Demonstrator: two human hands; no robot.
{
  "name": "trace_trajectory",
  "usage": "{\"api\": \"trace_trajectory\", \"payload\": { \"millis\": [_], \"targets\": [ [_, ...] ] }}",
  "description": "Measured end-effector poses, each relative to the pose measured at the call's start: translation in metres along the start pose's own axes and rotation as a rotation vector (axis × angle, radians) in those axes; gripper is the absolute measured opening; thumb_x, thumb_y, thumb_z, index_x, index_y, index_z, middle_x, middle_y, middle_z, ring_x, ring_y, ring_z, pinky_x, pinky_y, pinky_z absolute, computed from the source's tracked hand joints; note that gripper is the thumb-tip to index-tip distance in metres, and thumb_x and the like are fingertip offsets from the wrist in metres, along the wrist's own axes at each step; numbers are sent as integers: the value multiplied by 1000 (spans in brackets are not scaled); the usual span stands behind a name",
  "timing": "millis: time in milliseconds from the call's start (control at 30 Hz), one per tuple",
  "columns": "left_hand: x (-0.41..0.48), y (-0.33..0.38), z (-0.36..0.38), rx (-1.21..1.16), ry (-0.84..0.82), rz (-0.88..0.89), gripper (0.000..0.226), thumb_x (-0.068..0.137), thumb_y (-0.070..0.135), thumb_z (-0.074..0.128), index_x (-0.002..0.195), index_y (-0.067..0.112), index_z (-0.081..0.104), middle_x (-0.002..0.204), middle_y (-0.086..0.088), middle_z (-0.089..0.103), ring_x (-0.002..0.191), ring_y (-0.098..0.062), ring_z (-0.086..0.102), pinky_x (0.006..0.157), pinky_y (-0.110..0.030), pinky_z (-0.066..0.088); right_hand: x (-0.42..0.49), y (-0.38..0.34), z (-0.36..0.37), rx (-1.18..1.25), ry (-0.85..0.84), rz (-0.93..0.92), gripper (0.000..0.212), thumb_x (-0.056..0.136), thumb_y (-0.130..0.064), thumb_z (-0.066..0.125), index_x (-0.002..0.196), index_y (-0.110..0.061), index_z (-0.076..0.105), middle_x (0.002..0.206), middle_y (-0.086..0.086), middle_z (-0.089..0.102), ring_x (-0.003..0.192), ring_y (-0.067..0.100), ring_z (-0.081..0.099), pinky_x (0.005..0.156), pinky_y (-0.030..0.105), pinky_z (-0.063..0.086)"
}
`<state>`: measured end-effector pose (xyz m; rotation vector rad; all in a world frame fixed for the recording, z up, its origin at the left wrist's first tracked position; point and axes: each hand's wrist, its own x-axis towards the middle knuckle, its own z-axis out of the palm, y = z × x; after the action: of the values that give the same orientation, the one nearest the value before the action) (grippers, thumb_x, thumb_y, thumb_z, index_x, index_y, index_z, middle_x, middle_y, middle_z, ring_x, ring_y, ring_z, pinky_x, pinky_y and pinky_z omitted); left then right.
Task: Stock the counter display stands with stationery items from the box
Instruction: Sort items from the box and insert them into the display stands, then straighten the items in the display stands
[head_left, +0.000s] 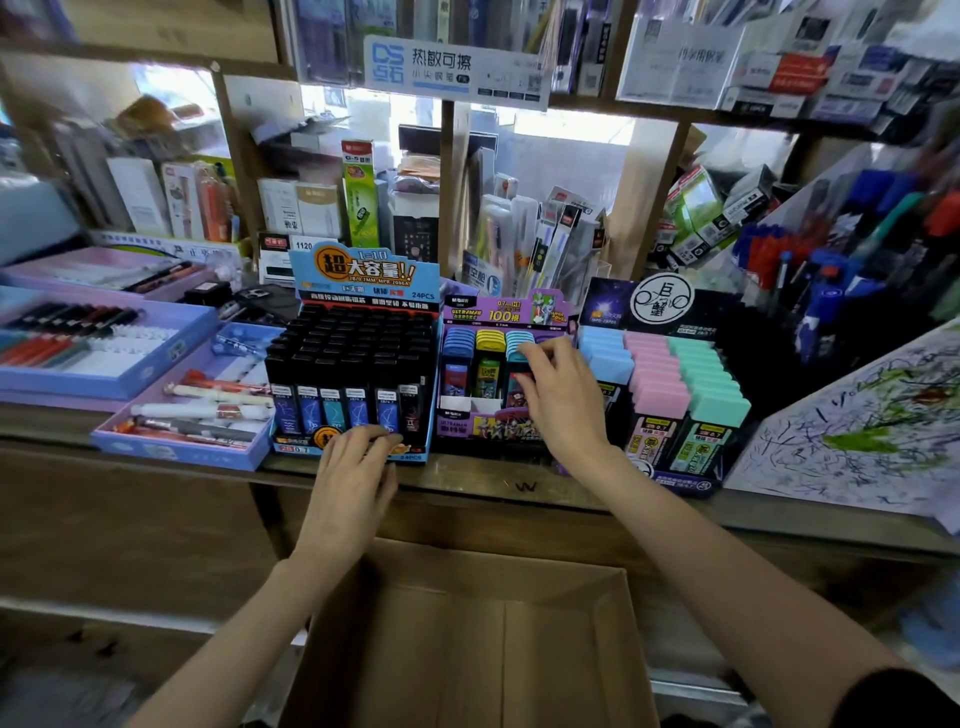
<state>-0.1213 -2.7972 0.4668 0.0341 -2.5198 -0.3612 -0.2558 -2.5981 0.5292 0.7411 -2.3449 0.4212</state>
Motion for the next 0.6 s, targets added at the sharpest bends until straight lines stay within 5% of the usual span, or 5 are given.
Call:
{"api": "trace_trajectory", "payload": {
  "millis": [233,333,500,600],
  "targets": [
    [-2,-2,0,-36,-21,20,42,78,-4,67,118,3,60,113,-11,56,107,-27,53,90,-41,49,-10,-1,-1,-23,7,-21,30,90,-14,59,118,-6,58,107,15,57,94,31,56,72,41,50],
    [-6,-2,-1,-124,16,0,42,81,-4,65,122,2,57,123,-13,51,112,-27,53,92,-42,51,-22,-2,-3,-59,9,-5,40,89,-16,60,128,-7,52,121,17,54,108,33,54,87,43,48],
    [-14,-6,-5,-261,303,-395,58,84,16,68,132,-3,40,136,-22,32,126,-32,38,105,-45,39,-48,-8,1,-80,45,-148,31,83,-18,67,112,-6,60,109,12,61,98,27,59,82,38,50],
    [-5,-14,-10,-365,262,-532,79,81,23,71,140,-5,27,141,-23,25,130,-33,33,109,-43,33,-50,-10,8,-59,-92,-102,33,89,-22,62,117,-6,59,109,10,62,98,27,60,83,38,49]
  ]
}}
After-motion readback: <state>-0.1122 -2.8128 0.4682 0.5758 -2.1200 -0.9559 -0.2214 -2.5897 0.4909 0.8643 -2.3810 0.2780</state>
